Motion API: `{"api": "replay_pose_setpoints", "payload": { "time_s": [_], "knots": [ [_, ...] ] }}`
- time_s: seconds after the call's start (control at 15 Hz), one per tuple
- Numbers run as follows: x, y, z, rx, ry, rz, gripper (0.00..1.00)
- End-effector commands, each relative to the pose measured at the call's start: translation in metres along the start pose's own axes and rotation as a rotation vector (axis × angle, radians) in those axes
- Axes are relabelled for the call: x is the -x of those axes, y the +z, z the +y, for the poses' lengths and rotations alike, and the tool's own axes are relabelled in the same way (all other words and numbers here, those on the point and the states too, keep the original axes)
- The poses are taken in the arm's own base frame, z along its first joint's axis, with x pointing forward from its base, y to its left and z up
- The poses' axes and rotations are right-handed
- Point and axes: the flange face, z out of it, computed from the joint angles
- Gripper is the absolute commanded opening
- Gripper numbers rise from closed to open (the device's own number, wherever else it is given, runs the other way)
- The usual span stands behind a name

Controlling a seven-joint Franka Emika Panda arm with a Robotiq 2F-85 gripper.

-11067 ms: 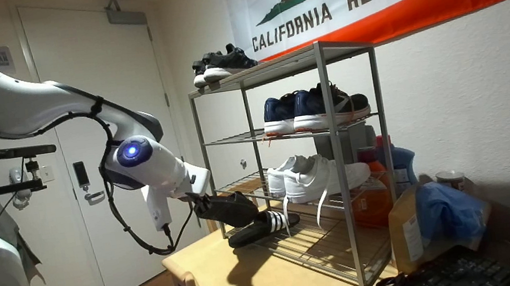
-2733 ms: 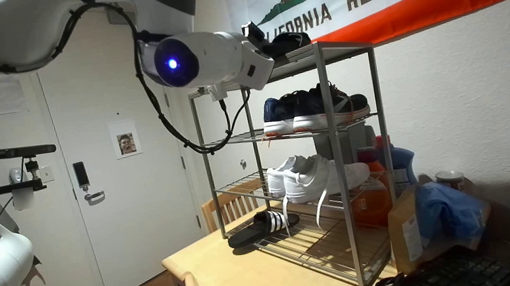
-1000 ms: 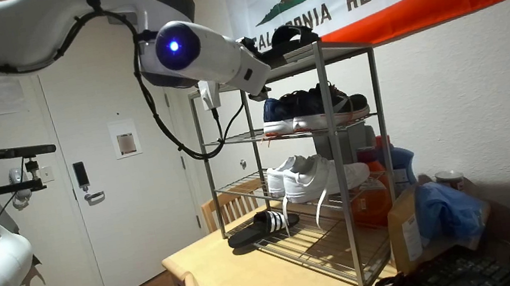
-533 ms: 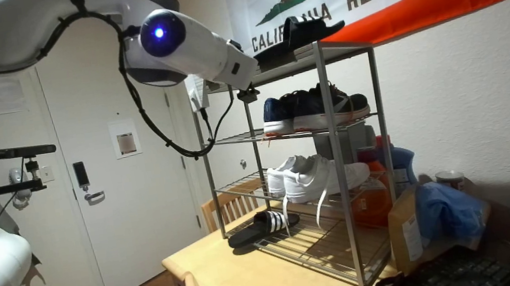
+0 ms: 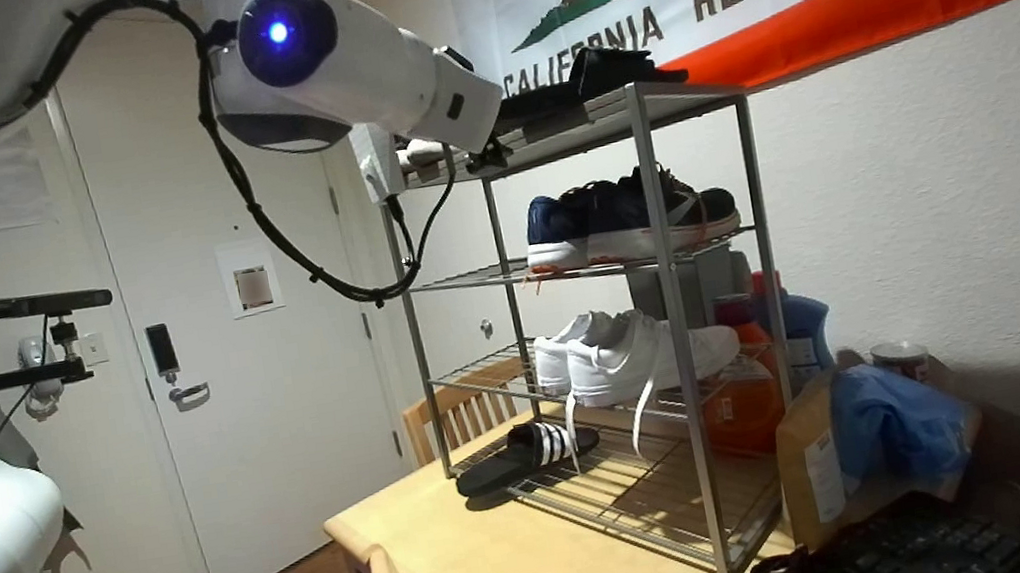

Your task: Remove the right slide sandal from the bottom shelf and place it on the topmost shelf of the shoe rack

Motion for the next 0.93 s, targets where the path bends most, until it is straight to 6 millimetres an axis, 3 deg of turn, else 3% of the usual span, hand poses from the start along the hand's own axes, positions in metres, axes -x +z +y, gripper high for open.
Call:
{"api": "replay_pose_setpoints", "payload": {
  "time_s": [0.0,0.4,0.87],
  "knots": [
    [-0.002,-0.016,-0.003,-0.022,-0.005,-0.004,0.49],
    [-0.008,-0.025,-0.004,-0.031,-0.005,0.008,0.04],
    [-0.01,-0.031,-0.005,-0.008,-0.069,-0.026,0.0]
  ]
}}
